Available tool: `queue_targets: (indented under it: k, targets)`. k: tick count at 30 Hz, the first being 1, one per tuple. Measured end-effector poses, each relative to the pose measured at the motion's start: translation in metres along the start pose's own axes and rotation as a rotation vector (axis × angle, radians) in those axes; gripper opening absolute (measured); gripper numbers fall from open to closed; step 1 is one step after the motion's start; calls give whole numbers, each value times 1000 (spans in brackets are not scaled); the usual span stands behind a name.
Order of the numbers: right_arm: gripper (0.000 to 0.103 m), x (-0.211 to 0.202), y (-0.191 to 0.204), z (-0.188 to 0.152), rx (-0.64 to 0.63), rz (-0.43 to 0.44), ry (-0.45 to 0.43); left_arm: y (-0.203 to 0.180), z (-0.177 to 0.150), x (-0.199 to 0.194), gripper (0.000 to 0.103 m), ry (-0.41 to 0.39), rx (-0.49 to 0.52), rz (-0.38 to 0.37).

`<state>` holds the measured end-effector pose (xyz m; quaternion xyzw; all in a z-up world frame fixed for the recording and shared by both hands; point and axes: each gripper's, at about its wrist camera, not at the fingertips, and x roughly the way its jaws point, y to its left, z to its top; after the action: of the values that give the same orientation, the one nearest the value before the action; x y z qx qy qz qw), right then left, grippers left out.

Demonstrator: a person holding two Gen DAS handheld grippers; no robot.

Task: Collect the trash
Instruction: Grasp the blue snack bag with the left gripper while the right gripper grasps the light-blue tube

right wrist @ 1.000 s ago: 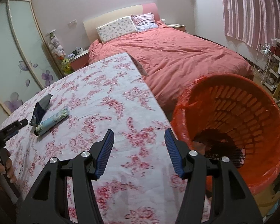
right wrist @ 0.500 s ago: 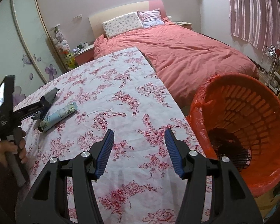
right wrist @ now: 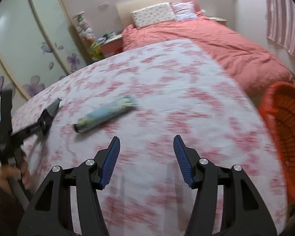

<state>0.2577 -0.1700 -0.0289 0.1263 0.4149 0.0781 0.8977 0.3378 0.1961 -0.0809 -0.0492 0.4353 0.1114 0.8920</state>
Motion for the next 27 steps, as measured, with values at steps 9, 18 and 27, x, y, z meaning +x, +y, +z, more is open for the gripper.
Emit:
queue_targets:
  k: [9,18,27]
  targets:
    - [60,51,62,21,88,17,56,27,-21,-12,50,-11,-17,-20]
    - [61,70,75,36,212,-52,64,30,-22,-12,50,-13,-35,-44]
    - [37,78,90,35,72,-97,47,30,-23,-13,51,-12,-30,-40]
